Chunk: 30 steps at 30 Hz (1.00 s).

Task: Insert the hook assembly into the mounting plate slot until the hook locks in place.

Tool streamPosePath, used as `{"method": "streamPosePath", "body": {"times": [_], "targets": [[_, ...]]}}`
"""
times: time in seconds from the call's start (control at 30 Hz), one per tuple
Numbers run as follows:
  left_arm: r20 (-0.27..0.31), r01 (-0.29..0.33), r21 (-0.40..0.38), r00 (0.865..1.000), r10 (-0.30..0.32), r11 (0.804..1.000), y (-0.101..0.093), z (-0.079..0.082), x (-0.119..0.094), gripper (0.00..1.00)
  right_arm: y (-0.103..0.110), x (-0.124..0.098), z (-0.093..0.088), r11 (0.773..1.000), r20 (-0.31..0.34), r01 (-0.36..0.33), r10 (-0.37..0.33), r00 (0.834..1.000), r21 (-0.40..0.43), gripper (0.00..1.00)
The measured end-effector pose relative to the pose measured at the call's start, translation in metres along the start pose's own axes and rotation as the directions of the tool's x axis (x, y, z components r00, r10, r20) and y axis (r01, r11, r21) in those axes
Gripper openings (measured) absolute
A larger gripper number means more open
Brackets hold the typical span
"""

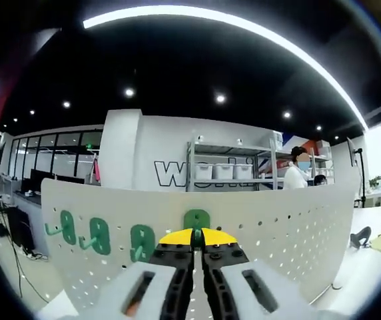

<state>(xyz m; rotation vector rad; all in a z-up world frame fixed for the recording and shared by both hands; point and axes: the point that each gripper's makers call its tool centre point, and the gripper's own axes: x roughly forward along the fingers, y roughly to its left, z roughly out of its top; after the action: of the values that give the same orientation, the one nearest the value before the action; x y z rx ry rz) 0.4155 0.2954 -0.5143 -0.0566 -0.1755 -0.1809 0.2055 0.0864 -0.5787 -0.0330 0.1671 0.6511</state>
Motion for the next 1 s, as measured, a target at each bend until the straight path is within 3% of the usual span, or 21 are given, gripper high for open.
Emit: {"method": "streamPosePath", "body": {"times": [0.17,0.3,0.77,0.93,1.0], "targets": [[-0.01,-0.005,0.006,1.0,0.005,1.0,0.0,-0.002,-0.001,0.03,0.002,0.0,-0.002,1.0,-0.002,-0.003,0.003,1.0,0.003,0.51],[-0.072,-0.027,0.019,0.997,0.028,0.999,0.005,-0.016,0.001,0.03,0.001,-0.001,-0.002,1.0,0.0,0.0,0.0,1.0,0.007,0.51],[-0.063,-0.018,0.055,0.998,0.022,0.998,0.003,-0.014,0.001,0.03,0.001,-0.003,-0.006,1.0,-0.006,0.008,-0.008,1.0,0.017,0.5],[-0.087,-0.015,0.117,0.996,0.025,0.993,0.001,-0.014,0.003,0.03,0.001,-0.001,-0.005,1.0,-0.006,0.006,-0.006,1.0,0.014,0.5],[-0.097,-0.012,0.174,0.995,0.029,0.985,0.0,-0.014,0.003,0.03,0.001,-0.001,-0.006,1.0,-0.011,0.004,-0.004,1.0,0.014,0.5]]}}
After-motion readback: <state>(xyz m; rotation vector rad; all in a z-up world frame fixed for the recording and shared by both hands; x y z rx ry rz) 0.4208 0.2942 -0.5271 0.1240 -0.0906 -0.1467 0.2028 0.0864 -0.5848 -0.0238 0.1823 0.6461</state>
